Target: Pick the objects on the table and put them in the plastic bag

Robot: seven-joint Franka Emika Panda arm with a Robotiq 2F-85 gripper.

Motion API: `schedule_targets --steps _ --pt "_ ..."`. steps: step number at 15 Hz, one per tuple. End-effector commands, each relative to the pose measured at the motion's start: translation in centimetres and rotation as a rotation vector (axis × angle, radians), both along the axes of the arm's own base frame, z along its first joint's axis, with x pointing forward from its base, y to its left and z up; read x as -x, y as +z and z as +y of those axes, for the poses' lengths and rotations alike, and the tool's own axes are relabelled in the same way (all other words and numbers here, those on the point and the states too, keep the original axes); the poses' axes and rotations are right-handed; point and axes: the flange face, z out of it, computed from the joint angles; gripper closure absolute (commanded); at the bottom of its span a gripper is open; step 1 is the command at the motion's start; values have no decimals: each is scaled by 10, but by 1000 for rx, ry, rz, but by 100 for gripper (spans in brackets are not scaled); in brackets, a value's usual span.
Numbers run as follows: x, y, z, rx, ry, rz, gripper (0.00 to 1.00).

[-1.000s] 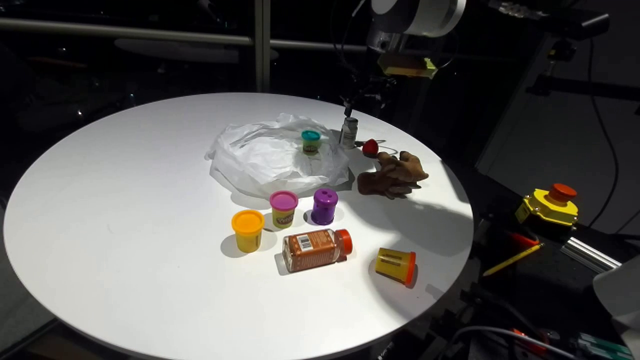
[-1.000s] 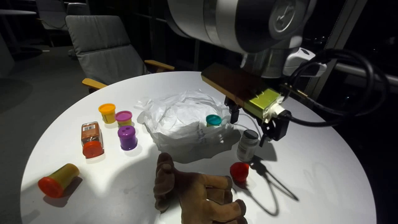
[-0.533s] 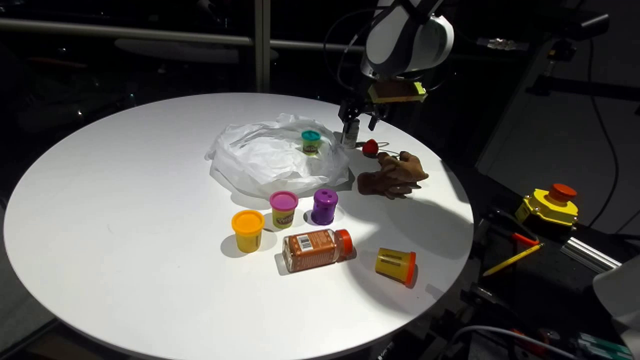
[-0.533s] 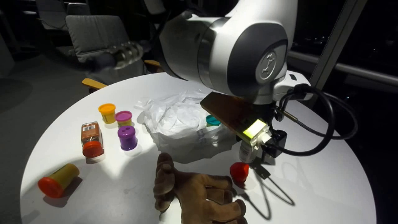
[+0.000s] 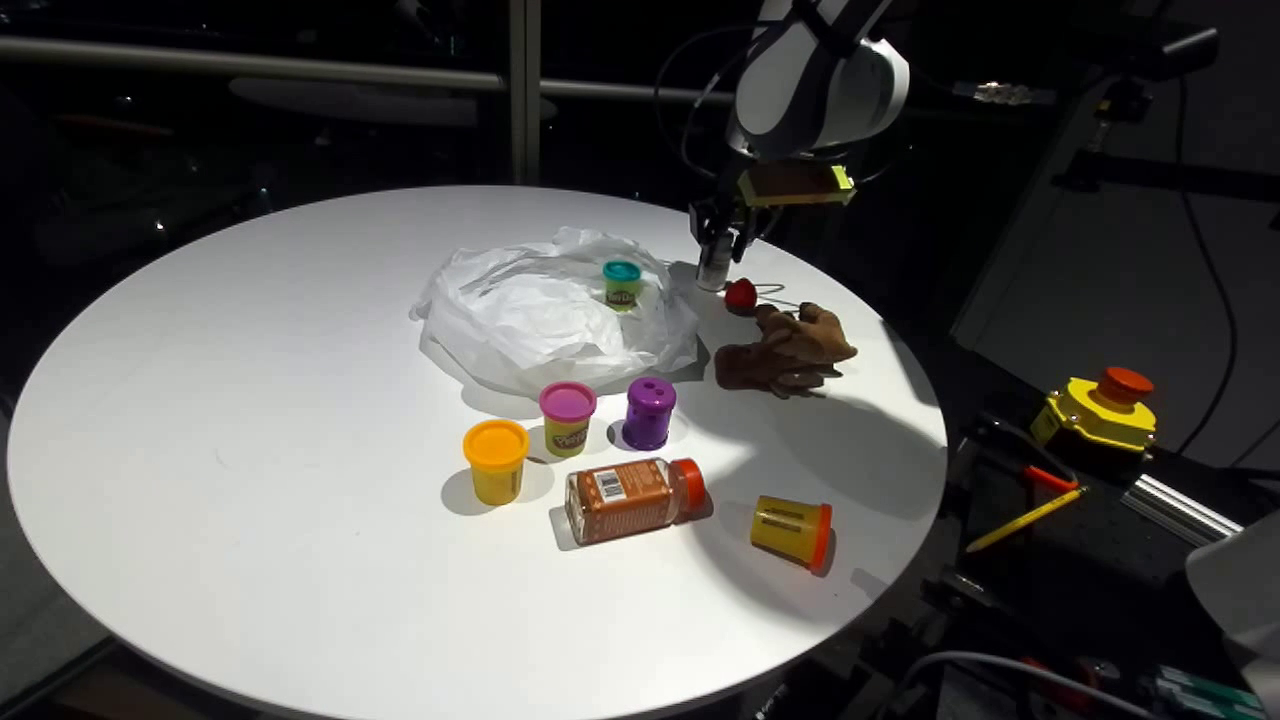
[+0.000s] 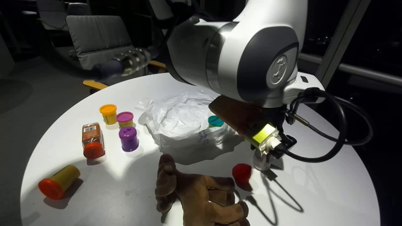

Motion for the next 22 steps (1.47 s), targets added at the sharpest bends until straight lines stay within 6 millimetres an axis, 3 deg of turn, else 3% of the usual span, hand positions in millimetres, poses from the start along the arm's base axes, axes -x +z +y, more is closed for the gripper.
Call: schedule_targets --steps 1,4,6,8,11,13,15,17,22 --pt "-8 15 -4 30 -24 -32 75" --pt "-15 59 11 59 -30 -89 75" --pt "-24 90 33 78 -10 -118 75" --pt "-35 114 66 83 32 -139 75" --pt "-48 121 123 50 115 -146 75" --pt "-55 105 160 27 151 -137 75" --pt "-59 75 192 18 175 -129 75" --pt "-60 54 214 16 194 -125 75" --pt "-68 -8 236 53 215 -164 75"
